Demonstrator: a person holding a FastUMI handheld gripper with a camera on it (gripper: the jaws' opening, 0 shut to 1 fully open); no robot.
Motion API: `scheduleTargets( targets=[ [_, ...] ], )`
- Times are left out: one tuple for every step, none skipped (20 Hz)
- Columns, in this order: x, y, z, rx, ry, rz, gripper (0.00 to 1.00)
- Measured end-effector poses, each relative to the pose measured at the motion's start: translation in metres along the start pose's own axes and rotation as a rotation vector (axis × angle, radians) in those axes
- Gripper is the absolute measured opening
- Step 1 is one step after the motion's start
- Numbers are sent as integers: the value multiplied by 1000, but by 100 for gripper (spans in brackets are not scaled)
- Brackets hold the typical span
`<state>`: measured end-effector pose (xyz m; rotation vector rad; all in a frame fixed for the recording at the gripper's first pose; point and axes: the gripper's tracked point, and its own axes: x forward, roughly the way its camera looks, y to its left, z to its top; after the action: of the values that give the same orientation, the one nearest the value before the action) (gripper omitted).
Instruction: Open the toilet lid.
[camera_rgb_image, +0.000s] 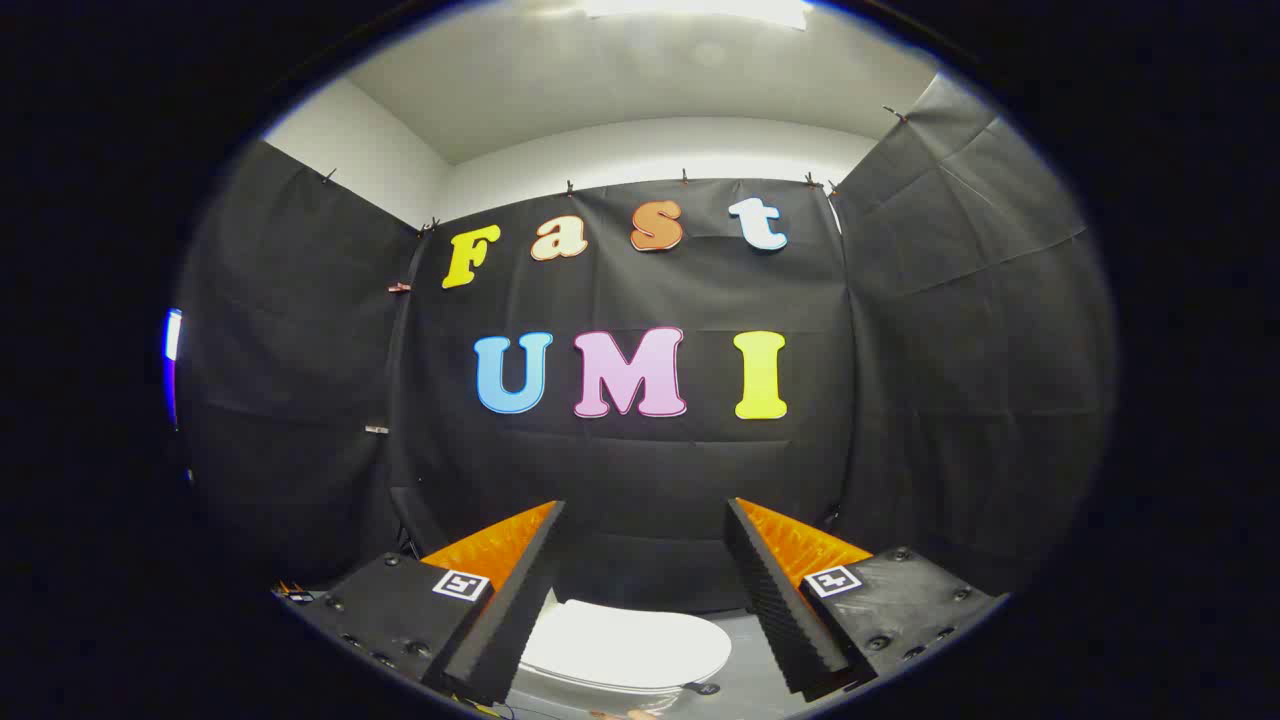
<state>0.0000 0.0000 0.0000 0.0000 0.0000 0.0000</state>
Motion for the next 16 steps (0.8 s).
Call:
scheduleTargets(
  targets=[
    [0,0,1,-2,-3,0,98],
    [-1,0,3,-6,-6,-3,98],
    [-3,-1,4,-10,-11,-7,98],
    [-3,-2,5,-12,-13,-9,98],
    [-4,-2,5,-13,-15,-9,98],
    [-4,-1,5,-15,-16,-9,98],
    [-3,-2,6,-15,-16,-10,98],
    [-4,-2,6,-14,-16,-13,98],
    [-4,-3,7,-14,-16,-15,98],
    [-5,-4,7,-13,-17,-17,98],
    [-4,-5,7,-12,-18,-18,98],
    [-4,-4,8,-12,-19,-18,98],
    [-4,-5,8,-12,-18,-18,98],
    [-5,-5,7,-15,-16,-18,99],
    [-4,-5,7,-18,-15,-18,98],
    [-4,-5,7,-20,-13,-19,98]
  ],
)
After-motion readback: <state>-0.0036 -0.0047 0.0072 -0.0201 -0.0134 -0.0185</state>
